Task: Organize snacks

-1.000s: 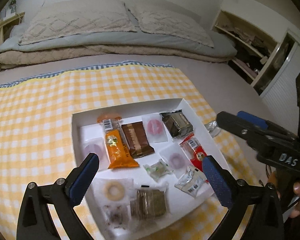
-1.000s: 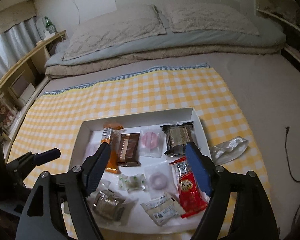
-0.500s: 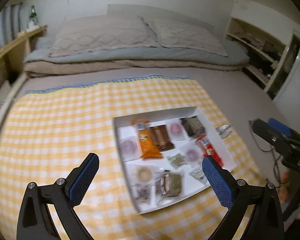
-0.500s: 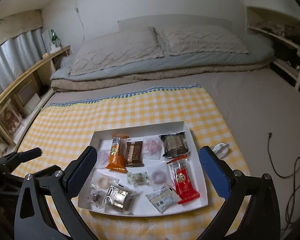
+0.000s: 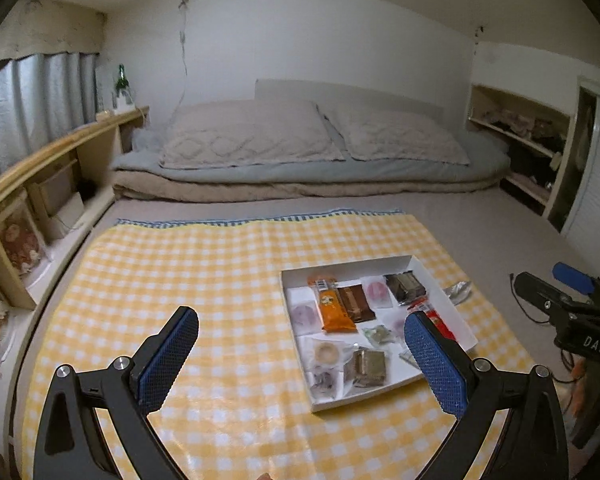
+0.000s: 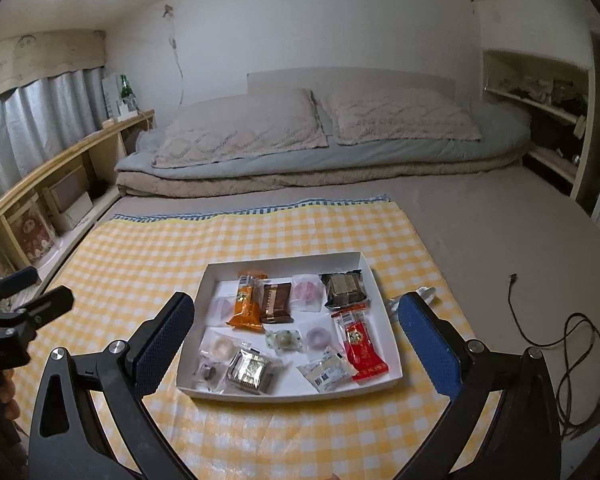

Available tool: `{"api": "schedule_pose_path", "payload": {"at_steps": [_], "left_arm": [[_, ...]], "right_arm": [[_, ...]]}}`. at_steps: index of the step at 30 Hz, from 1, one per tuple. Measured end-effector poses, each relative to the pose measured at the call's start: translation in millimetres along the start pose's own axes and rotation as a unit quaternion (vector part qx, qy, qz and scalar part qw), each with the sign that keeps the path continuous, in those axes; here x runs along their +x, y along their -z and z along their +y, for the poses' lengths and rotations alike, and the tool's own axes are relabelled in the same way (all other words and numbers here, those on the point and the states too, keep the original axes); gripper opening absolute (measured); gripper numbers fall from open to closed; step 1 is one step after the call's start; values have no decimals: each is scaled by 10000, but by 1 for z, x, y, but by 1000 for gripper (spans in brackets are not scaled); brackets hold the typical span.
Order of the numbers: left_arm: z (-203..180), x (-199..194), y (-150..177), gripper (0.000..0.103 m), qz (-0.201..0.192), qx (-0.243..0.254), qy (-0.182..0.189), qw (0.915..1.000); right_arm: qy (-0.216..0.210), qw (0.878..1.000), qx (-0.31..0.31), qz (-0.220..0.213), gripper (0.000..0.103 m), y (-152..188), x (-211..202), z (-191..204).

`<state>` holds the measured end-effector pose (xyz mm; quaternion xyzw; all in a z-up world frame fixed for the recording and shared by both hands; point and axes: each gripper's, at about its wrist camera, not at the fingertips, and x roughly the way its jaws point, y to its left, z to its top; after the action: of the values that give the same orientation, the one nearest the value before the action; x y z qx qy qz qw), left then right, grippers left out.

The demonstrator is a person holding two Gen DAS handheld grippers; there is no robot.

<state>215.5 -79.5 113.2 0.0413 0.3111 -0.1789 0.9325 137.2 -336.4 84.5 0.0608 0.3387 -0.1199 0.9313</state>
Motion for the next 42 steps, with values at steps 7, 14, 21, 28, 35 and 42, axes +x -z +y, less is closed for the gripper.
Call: {"api": "schedule_pose_path", "payload": {"at_steps": [7,14,21,28,35,42], "left_arm": [[7,-34,42,103,-62,10,-181,9998],[7,-55,73,103,-183,66,-308,9993],[9,-66,91,103,-226,42,-335,9992],[8,-71,100,103,-244,146,-387,9988],[6,-67,106,103,-153,239,-503,9983],[4,-64,106,103,-150,317,-497,9981]], "right_arm": [[93,9997,-184,-138,103,23,-26,11],[100,9996,-11,-270,103,49,-48,13],[261,9985,-150,-448,103,67,-63,24],[337,9981,-309,-416,103,84,-66,32],[397,9978,-306,-436,103,94,-72,33],[424,9970,-427,-480,103,95,-72,40]]}}
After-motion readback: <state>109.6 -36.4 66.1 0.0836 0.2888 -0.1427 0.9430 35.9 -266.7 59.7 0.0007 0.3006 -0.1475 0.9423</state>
